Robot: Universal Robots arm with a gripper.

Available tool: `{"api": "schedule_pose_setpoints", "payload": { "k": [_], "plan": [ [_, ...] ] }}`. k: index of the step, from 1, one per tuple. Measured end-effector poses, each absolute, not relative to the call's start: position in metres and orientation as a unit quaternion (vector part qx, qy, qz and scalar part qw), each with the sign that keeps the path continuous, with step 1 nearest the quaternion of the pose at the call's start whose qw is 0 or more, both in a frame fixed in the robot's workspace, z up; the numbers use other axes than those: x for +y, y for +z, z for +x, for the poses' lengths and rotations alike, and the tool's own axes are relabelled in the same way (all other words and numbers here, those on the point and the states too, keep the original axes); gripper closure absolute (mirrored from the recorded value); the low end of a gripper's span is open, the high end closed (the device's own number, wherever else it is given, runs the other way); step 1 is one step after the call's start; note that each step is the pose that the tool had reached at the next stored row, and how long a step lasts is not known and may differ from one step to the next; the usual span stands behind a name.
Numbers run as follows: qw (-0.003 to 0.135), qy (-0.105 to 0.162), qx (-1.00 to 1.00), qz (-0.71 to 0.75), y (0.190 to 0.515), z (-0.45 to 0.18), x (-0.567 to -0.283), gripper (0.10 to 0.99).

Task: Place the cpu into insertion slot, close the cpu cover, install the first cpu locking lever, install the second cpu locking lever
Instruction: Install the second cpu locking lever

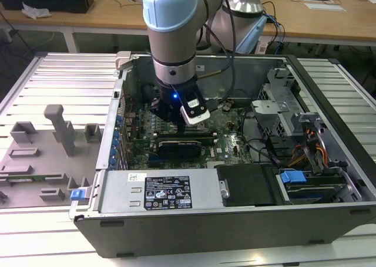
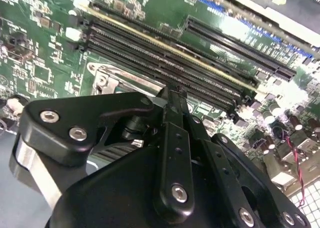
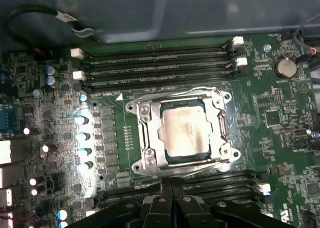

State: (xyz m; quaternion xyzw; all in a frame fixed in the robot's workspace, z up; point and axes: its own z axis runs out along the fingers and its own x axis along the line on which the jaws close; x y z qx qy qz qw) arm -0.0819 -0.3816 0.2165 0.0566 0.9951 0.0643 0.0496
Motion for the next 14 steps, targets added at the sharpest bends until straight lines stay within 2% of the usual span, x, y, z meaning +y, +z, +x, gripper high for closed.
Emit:
{"api": "schedule_pose_setpoints", "payload": {
  "k": [14],
  "plan": [
    [0.047,0.108,0.991,0.059,0.205,-0.101,-0.386,0.98]
  ]
}}
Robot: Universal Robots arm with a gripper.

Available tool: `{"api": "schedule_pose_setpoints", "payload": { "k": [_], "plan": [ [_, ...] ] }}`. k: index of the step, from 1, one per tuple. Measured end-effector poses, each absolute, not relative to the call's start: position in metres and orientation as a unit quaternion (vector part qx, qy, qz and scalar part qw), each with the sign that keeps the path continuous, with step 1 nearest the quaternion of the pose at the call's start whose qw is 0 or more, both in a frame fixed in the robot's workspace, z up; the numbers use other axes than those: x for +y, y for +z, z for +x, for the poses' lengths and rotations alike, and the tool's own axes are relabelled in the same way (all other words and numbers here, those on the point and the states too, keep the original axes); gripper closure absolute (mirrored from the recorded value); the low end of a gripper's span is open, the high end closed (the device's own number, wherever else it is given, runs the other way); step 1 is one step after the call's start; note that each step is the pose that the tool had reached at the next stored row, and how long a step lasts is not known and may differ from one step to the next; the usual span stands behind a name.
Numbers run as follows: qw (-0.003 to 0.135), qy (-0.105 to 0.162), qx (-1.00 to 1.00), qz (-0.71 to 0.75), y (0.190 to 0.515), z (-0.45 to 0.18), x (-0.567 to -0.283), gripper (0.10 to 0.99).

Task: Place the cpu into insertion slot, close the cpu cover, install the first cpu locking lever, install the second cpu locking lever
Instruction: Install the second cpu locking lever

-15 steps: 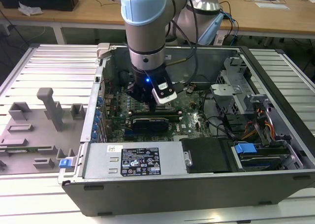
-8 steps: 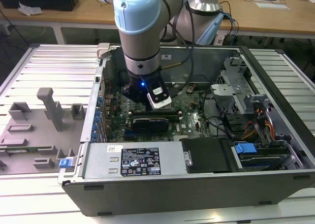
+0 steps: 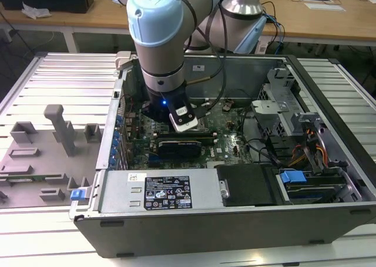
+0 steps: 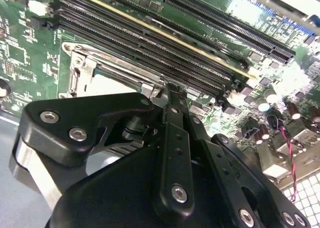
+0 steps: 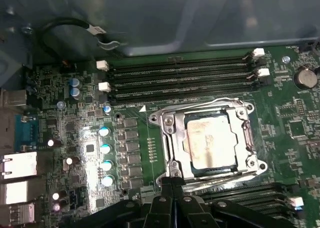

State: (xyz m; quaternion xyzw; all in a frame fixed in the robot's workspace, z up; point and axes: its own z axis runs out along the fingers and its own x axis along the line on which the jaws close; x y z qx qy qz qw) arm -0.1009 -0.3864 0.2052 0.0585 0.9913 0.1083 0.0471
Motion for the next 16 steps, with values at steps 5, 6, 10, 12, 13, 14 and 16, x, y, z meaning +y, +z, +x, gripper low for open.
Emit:
{"api": "schedule_pose_setpoints", "payload": {
  "k": [5,6,10,12,13,14,16],
  "plan": [
    [0.046,0.119,0.99,0.059,0.199,-0.102,-0.386,0.98],
    [0.046,0.12,0.99,0.059,0.198,-0.102,-0.386,0.98],
    [0.046,0.12,0.99,0.059,0.206,-0.101,-0.386,0.98],
    [0.046,0.12,0.99,0.059,0.224,-0.102,-0.386,0.98],
    [0.046,0.12,0.99,0.059,0.228,-0.101,-0.386,0.98],
    [0.046,0.12,0.99,0.059,0.232,-0.102,-0.386,0.98],
    [0.046,0.12,0.99,0.059,0.239,-0.101,-0.386,0.98]
  ]
}}
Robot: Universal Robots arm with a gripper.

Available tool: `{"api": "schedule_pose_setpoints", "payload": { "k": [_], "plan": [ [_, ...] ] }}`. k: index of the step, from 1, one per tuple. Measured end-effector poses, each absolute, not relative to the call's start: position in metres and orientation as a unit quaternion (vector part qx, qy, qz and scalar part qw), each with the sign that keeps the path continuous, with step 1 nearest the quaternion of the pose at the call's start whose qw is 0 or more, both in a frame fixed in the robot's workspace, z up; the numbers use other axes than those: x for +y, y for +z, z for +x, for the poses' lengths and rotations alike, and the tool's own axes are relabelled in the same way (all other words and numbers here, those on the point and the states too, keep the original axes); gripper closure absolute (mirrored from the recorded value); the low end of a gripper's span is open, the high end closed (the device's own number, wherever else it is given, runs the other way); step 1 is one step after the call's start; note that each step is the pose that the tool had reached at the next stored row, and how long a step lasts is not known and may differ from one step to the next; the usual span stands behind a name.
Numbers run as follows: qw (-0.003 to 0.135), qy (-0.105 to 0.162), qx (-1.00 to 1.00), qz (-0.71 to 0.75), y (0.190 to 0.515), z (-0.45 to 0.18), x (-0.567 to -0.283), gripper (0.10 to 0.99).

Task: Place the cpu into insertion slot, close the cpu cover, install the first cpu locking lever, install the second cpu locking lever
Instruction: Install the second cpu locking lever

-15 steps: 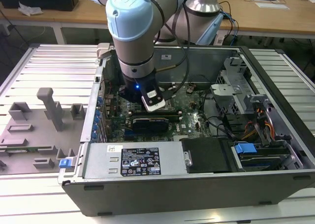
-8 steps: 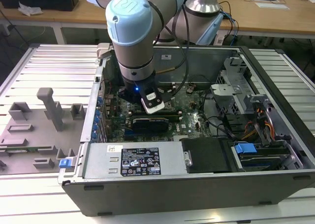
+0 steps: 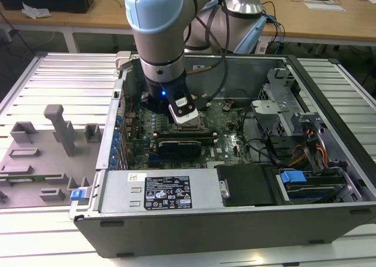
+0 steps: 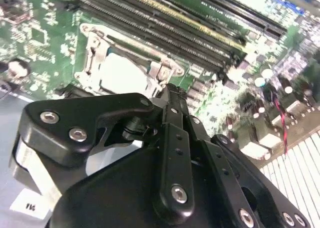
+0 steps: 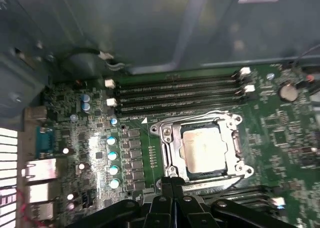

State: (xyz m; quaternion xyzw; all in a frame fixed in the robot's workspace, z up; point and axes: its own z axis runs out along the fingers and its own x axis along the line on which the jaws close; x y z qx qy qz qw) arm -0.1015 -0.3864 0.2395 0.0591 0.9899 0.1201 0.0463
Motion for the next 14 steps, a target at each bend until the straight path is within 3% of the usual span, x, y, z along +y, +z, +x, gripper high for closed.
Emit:
{"api": "schedule_pose_setpoints", "payload": {
  "k": [7,14],
  "plan": [
    [0.047,0.102,0.992,0.058,0.258,-0.099,-0.386,0.98],
    [0.031,0.098,0.993,0.06,0.253,-0.076,-0.39,0.98]
  ]
}}
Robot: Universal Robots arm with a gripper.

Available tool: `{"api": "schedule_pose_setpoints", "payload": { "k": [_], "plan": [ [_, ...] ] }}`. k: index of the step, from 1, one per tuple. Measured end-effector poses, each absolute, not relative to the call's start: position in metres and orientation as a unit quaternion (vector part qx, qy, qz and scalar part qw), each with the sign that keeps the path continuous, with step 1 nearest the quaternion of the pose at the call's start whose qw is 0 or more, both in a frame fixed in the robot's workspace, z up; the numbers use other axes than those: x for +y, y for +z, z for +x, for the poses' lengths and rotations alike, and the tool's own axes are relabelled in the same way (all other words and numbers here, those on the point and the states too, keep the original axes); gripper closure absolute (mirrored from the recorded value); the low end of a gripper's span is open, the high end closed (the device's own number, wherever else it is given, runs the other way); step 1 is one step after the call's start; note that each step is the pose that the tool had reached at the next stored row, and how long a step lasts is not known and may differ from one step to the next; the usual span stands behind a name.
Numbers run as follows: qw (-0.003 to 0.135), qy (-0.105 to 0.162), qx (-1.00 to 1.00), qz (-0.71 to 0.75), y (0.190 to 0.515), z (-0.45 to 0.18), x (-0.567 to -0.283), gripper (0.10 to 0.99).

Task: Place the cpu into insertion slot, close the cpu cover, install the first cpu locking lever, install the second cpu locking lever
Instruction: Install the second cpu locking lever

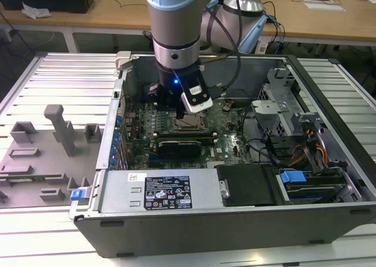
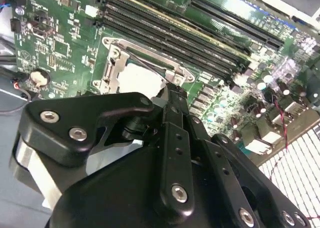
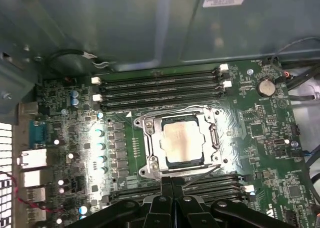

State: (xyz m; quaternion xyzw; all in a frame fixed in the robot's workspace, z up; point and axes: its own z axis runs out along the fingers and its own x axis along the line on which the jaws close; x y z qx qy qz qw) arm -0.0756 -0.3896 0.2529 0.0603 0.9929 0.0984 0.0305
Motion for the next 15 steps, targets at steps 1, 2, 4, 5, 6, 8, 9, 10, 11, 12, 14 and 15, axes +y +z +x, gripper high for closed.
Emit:
{"api": "schedule_pose_setpoints", "payload": {
  "k": [1,2,4,5,6,8,9,10,11,12,14,15],
  "plan": [
    [0.03,0.098,0.993,0.06,0.251,-0.075,-0.39,0.98],
    [0.029,0.098,0.993,0.06,0.25,-0.074,-0.391,0.98],
    [0.028,0.098,0.993,0.061,0.246,-0.073,-0.391,0.98],
    [0.027,0.098,0.993,0.061,0.243,-0.073,-0.391,0.98],
    [0.027,0.098,0.993,0.061,0.241,-0.073,-0.391,0.98],
    [0.026,0.098,0.993,0.061,0.234,-0.073,-0.392,0.98],
    [0.026,0.098,0.993,0.061,0.231,-0.073,-0.392,0.98],
    [0.026,0.098,0.993,0.061,0.229,-0.074,-0.392,0.98],
    [0.026,0.098,0.993,0.061,0.228,-0.074,-0.392,0.98],
    [0.026,0.098,0.993,0.061,0.225,-0.077,-0.392,0.98],
    [0.026,0.098,0.993,0.061,0.222,-0.08,-0.392,0.98],
    [0.026,0.098,0.993,0.061,0.219,-0.082,-0.392,0.98]
  ]
}}
